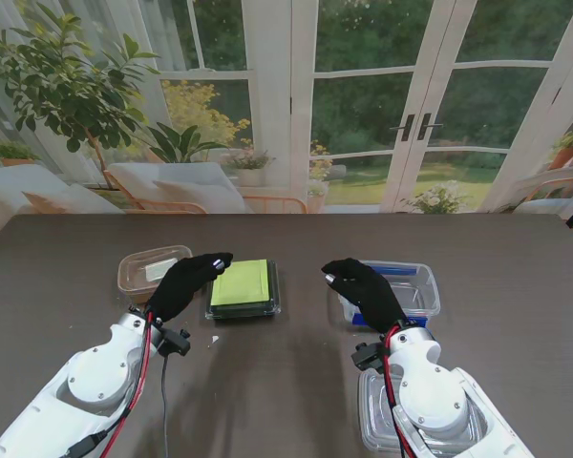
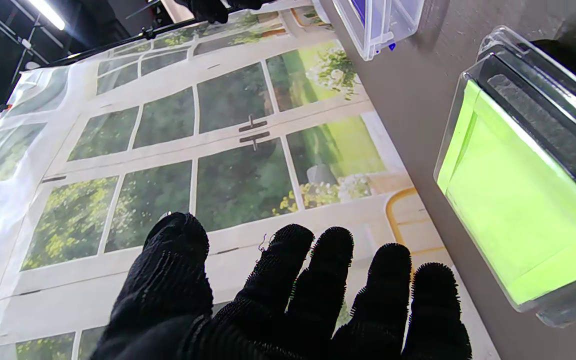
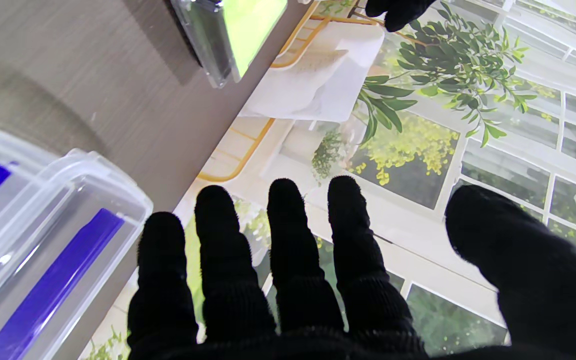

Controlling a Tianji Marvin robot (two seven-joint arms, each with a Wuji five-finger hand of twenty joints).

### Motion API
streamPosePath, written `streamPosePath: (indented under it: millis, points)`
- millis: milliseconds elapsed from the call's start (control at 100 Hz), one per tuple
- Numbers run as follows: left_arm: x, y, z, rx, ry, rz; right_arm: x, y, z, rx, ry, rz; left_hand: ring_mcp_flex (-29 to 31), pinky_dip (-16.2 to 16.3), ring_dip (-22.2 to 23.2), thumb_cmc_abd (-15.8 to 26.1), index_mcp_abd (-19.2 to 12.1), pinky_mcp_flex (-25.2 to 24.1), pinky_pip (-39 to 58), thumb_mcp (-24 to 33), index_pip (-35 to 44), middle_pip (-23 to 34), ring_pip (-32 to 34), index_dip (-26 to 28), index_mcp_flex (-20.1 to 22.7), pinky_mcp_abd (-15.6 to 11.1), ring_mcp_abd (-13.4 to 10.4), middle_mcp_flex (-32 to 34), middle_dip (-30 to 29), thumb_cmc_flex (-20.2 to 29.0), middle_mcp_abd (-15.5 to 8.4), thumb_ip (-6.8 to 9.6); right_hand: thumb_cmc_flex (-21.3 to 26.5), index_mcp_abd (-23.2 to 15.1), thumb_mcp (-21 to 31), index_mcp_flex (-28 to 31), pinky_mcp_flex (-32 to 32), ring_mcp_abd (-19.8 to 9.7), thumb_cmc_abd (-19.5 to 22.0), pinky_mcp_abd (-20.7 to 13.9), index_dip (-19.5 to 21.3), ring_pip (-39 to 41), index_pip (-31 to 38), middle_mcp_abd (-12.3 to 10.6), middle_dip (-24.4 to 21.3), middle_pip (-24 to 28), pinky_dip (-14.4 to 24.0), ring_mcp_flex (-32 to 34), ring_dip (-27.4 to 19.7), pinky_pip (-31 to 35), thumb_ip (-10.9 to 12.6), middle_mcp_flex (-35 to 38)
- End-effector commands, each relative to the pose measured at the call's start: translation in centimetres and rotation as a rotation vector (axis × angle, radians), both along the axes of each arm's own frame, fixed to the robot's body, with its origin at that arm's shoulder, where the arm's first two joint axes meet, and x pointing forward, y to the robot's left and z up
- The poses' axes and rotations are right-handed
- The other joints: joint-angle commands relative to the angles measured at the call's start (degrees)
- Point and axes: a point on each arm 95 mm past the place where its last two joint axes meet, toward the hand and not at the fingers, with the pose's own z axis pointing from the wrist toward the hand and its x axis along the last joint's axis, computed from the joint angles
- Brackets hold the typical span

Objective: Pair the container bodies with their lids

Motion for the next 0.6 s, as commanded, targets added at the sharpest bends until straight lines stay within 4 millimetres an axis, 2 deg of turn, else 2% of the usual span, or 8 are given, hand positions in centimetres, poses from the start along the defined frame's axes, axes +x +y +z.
streamPosePath:
  millis: [0, 40, 50, 110, 190, 290, 440, 590]
  points:
    - [-0.5, -0.7, -0.3, -0.014, 0.007, -0.015, -0.5, -0.3, -0.6, -0.002, 0.015, 0.004, 0.97, 1.42, 0.77, -0.52, -1.34, 0.05, 1.09, -1.46, 0.09, 0.19, 1.17, 0.9, -0.84, 0.06, 0.3, 0.77, 1.0, -1.82, -0.9, 0.49, -0.58, -1.53, -1.55, -0.58, 3.97, -1.35, -2.42, -1.26, 0.63, 1.22, 0.22, -0.8, 1.44, 1.38, 1.81, 1.33, 1.08, 0.52, -0.8, -0.59]
    - [-0.6, -0.7, -0.4, -0.016, 0.011, -0.011, -0.6, -0.5, -0.8, 0.002, 0.016, -0.003, 0.48, 1.43, 0.74, -0.58, -1.41, -0.49, 0.78, -1.75, -0.05, 0.02, 0.94, 0.99, -1.13, -0.23, 0.09, 0.36, 1.03, -1.92, -1.05, 0.41, -0.37, -1.52, -1.35, -0.25, 4.18, -1.39, -2.66, -1.26, 0.84, 1.47, 0.38, -0.73, 1.67, 1.53, 2.01, 1.56, 1.26, 0.78, -0.76, -0.5]
    - [-0.7, -0.7, -0.4, -0.017, 0.012, -0.009, -0.6, -0.5, -0.8, 0.003, 0.016, -0.005, 0.44, 1.43, 0.74, -1.45, -1.42, -0.56, 0.72, -1.16, -0.06, 0.02, 0.92, 1.01, -1.14, -0.31, 0.0, 0.33, 1.04, -0.47, -1.07, 0.64, -0.33, -1.46, -1.28, -0.19, 4.18, -1.37, -2.74, -1.28, 0.91, 1.57, 0.43, -0.76, 1.75, 1.61, 2.07, 1.62, 1.33, 0.86, -0.75, -0.48]
    - [-0.7, -0.6, -0.5, -0.025, 0.014, 0.003, -0.6, -0.7, -1.1, 0.012, 0.017, -0.017, 0.22, 1.37, 0.71, -0.95, -1.5, -0.9, 0.4, -1.65, 0.07, 0.05, 0.77, 1.21, -0.96, -0.4, -0.01, 0.34, 1.13, -1.66, -1.21, 0.61, -0.29, -1.18, -0.7, 0.37, 4.24, -1.32, -3.27, -1.13, 1.62, 2.41, 1.02, -0.74, 2.63, 2.45, 2.59, 1.91, 1.96, 1.56, -0.79, -0.33]
    - [-0.7, -0.4, -0.6, -0.035, 0.02, 0.014, -0.4, -0.7, -1.6, 0.021, 0.013, -0.033, 0.0, 1.3, 0.67, -2.57, -1.51, -1.24, 0.07, 0.08, 0.06, -0.03, 0.6, 1.38, -1.05, -0.61, -0.13, 0.13, 1.15, 1.47, -1.22, 1.49, 0.0, -0.9, -0.1, 0.85, 4.16, -1.09, -3.95, -0.85, 1.97, 2.88, 1.22, -0.49, 3.02, 2.79, 2.82, 2.23, 2.27, 1.81, -0.78, 0.07]
    - [-0.6, 0.3, -1.0, -0.028, 0.027, 0.022, 0.2, -0.8, -1.9, -0.005, 0.009, -0.017, -0.48, 1.3, 0.59, -2.88, -1.57, -1.61, -0.2, 0.77, 0.0, -0.11, 0.29, 1.54, -1.09, -0.91, -0.06, -0.06, 1.17, 1.31, -1.46, 1.83, -0.35, -1.16, 0.03, 0.34, 3.9, -1.33, -3.65, -1.21, 2.14, 2.93, 0.97, -0.82, 3.27, 2.79, 2.94, 1.94, 2.37, 1.84, -0.92, -0.3]
    - [-0.3, 0.9, -1.1, -0.034, 0.044, 0.023, 0.0, -0.4, -0.7, -0.047, -0.022, -0.011, -1.3, 1.24, 0.26, -2.98, -1.65, -2.16, -0.59, 1.23, -0.37, -0.45, -0.43, 1.57, -1.68, -1.17, -0.14, -0.77, 1.0, 0.55, -1.46, 1.83, -0.64, -1.57, -0.24, -0.26, 3.81, -1.75, -3.7, -1.4, 2.38, 2.98, 0.88, -1.11, 3.45, 2.84, 3.06, 1.62, 2.44, 1.87, -0.96, -0.73]
    - [0.4, 0.4, -0.6, -0.069, 0.035, 0.025, -0.5, -0.7, -0.5, -0.073, -0.054, -0.018, -1.11, 1.31, 0.11, -2.78, -1.57, -1.99, -0.6, 1.33, -0.42, -0.4, -0.62, 1.67, -1.62, -0.96, 0.04, -0.71, 0.92, -0.15, -1.42, 1.6, -0.61, -1.57, -0.09, -0.13, 3.75, -1.89, -4.35, -1.48, 2.6, 3.21, 1.06, -1.12, 3.58, 3.0, 3.12, 1.7, 2.52, 1.85, -0.91, -0.63]
